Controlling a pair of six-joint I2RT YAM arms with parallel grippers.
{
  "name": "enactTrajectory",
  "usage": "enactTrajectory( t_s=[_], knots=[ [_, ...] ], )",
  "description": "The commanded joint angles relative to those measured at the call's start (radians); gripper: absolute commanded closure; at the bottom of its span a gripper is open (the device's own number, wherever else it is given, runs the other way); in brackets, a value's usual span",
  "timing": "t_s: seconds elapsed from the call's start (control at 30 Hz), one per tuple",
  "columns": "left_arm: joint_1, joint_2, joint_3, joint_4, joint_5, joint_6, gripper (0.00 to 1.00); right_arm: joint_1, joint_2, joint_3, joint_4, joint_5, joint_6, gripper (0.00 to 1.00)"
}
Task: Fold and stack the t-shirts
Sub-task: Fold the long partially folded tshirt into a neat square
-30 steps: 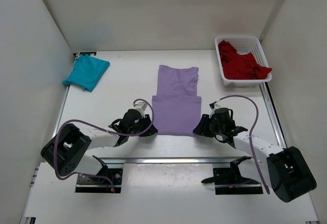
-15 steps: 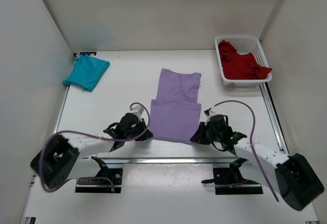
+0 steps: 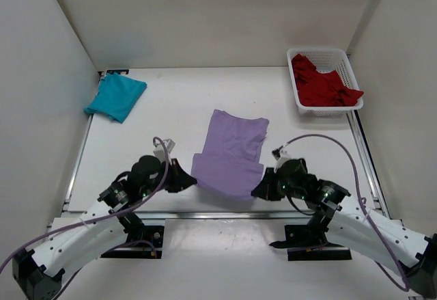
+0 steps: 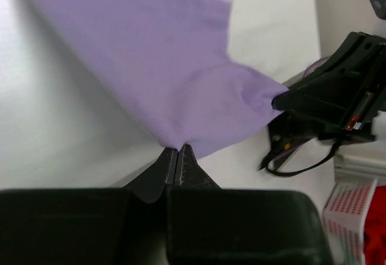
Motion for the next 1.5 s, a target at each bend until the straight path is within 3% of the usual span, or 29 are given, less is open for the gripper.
enactTrajectory(
  t_s=[0.0,0.1,0.13,0.2,0.43,0.6,0.7,0.77,0.8,0.83,0.9,0.97,1.07,1.2,1.23,1.47],
  knots=[
    [0.104,0.112,0.210,0.005,0.023,0.087,1.00,-0.220,0.072,0.170,0.015,-0.103,-0.194,0.99],
    [0.270,0.253,0.309,0.122,0.160,0.128,1.00,-0.576,0.174,0.241,0.094,-0.398,-0.318,1.00],
    [0.292,0.283,0.343,0.152,0.166,0.132,1.00,-0.671,0.214,0.271,0.105,-0.429,-0.346,1.00],
    [0.339,0.434,0.401,0.206,0.174,0.141,1.00,-0.733,0.302,0.325,0.131,-0.451,-0.392,1.00],
    [0.336,0.916,0.626,0.353,0.076,0.139,1.00,-0.758,0.677,0.526,0.276,-0.387,-0.386,1.00],
    [0.411,1.232,0.928,0.294,0.056,0.135,1.00,-0.799,0.984,0.711,0.305,-0.413,-0.397,1.00],
    [0.441,1.346,1.019,0.286,0.065,0.119,1.00,-0.828,1.139,0.840,0.300,-0.449,-0.397,1.00],
    [0.454,1.398,1.051,0.317,0.047,0.109,0.87,-0.838,1.221,0.932,0.316,-0.465,-0.385,0.98],
    [0.459,1.415,1.073,0.336,0.071,0.097,0.72,-0.838,1.270,0.989,0.317,-0.469,-0.380,0.91],
    [0.474,1.444,1.103,0.335,0.076,0.090,0.63,-0.842,1.317,1.015,0.300,-0.476,-0.377,0.79],
    [0.496,1.501,1.191,0.280,0.112,0.092,0.25,-0.851,1.374,1.134,0.250,-0.476,-0.391,0.64],
    [0.513,1.498,1.202,0.292,0.126,0.084,0.28,-0.850,1.399,1.195,0.190,-0.474,-0.409,0.61],
    [0.485,1.432,1.099,0.389,0.125,0.093,0.44,-0.822,1.341,1.132,0.226,-0.399,-0.421,0.64],
    [0.374,1.392,1.038,0.395,0.102,0.156,0.45,-0.776,1.223,0.875,0.424,-0.417,-0.353,0.97],
    [0.343,1.397,1.009,0.437,0.093,0.162,0.45,-0.760,1.226,0.839,0.441,-0.425,-0.343,1.00],
    [0.336,1.472,0.926,0.470,0.082,0.149,0.45,-0.716,1.210,0.618,0.544,-0.419,-0.331,1.00]
  ],
)
